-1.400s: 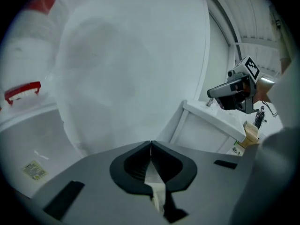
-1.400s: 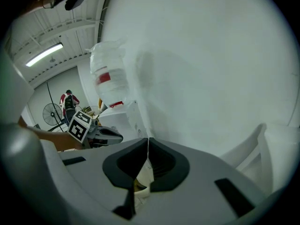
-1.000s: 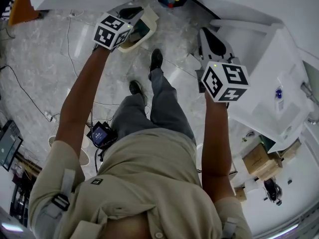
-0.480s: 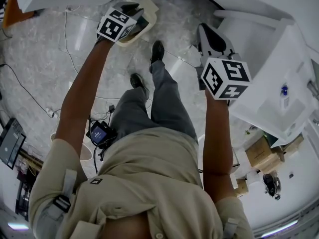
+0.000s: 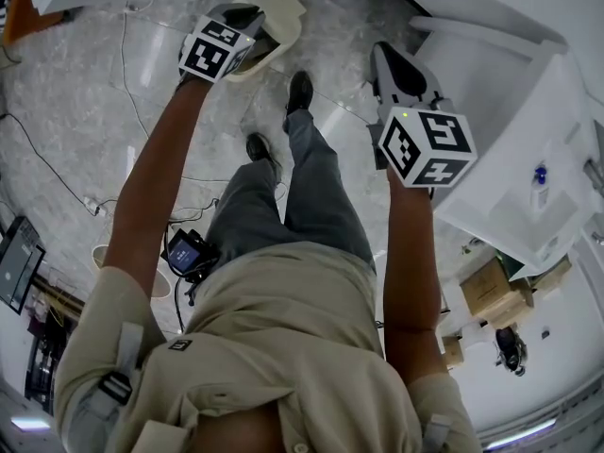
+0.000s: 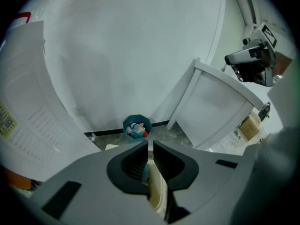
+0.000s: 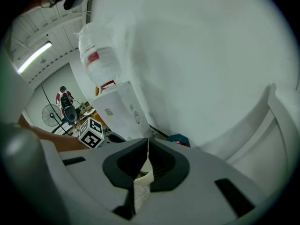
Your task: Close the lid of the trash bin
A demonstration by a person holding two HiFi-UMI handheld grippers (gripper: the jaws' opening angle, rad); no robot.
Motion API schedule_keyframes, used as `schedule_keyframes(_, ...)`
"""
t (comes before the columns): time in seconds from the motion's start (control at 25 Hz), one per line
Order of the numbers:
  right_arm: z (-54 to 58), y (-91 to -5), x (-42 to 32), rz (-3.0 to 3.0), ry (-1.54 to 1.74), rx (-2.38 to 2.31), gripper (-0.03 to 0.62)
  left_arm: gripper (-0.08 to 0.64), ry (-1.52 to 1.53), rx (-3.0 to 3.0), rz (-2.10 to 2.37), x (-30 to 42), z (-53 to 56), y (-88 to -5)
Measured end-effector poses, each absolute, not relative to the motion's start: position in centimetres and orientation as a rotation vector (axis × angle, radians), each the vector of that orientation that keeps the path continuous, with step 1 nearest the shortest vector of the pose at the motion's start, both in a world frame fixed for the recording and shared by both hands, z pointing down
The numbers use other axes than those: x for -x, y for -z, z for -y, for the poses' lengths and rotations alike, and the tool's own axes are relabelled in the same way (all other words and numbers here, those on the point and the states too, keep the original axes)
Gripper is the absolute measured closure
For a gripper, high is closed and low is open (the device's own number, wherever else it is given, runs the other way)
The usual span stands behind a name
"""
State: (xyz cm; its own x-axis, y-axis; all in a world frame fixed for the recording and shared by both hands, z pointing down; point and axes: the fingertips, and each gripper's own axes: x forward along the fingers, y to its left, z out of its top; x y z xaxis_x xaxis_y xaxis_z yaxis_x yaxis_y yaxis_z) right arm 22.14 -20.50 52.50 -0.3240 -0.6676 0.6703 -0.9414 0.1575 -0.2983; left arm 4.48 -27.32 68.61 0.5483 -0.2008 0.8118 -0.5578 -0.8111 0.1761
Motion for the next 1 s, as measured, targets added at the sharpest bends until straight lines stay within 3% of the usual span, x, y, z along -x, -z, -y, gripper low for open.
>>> schedule_keyframes(1.0,20.9,-57.2,-15.3,2.076,-0.976,-1.357,0.566,0.526,-1.190,-2.150,0.769,7.0,21.9,-75.6)
